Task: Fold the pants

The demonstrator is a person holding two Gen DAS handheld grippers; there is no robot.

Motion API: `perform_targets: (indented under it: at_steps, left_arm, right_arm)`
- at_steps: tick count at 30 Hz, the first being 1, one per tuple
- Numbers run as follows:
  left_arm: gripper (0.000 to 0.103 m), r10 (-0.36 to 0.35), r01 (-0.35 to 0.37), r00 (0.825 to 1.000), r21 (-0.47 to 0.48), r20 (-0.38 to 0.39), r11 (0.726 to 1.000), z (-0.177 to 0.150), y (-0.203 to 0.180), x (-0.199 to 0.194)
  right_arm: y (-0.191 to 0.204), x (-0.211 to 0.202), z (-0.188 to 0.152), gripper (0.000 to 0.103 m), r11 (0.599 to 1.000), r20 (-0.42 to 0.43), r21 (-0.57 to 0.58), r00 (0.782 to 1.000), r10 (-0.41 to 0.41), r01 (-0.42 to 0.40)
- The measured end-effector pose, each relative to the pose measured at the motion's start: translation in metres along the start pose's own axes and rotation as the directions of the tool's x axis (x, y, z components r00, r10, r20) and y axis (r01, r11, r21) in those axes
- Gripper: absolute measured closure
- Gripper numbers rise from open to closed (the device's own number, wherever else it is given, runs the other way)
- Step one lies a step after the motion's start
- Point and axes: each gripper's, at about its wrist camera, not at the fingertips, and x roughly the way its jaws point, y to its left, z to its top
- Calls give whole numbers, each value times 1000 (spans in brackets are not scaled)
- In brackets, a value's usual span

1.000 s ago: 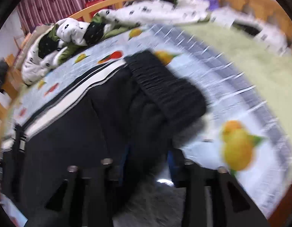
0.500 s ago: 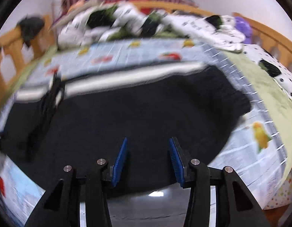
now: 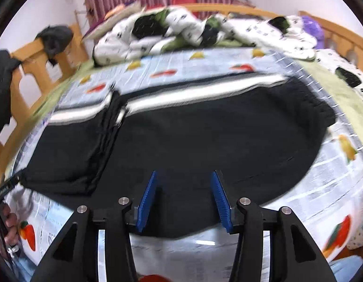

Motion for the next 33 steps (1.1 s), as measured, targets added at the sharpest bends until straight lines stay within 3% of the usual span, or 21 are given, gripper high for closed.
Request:
perform_targets:
  at_steps: [2, 6, 8, 12, 14, 20, 23, 28, 31, 33]
  left_arm:
    - [49, -11, 11, 1000, -9, -6, 1000, 0, 3, -1]
    - [49, -49, 51, 998, -63, 27, 997, 4, 17, -13]
    - [49, -105, 104, 994, -121, -2, 987, 7, 28, -10]
    - [49, -117, 103, 990, -178, -73, 979, 5, 40, 5]
    - [49, -158, 129, 979, -213, -127, 969, 1, 43, 16]
    - [50, -239, 192, 965, -332, -106, 923, -2, 55, 22]
    - [49, -240, 194, 966, -336, -99, 922, -1, 54, 26]
    - [44, -196, 167, 977, -277, -79, 946, 4, 44, 33]
    - [45, -229, 195, 968, -260, -105, 946, 3, 44, 30]
    - [45, -286, 247, 953, -288, -104, 925, -4, 49, 23]
  right_arm:
    - [8, 15, -9, 55, 1000, -42, -6, 999, -16, 16]
    - [15, 13, -17, 56, 999, -12, 0, 999, -49, 49]
    - [19, 9, -14, 57, 998, -17, -3, 998, -60, 60]
    - [23, 6, -12, 60, 996, -3, -27, 996, -84, 84]
    - [26, 11, -14, 60, 997, -45, -51, 997, -67, 64]
    - [33, 12, -16, 60, 992, -60, -108, 996, -64, 58]
    - [32, 7, -14, 60, 991, -58, -124, 997, -56, 49]
    - [20, 2, -2, 60, 984, -23, -164, 997, -70, 65]
    - [2, 2, 0, 60, 989, -12, -133, 998, -64, 61]
    - [-10, 3, -2, 60, 994, -12, -99, 999, -44, 43]
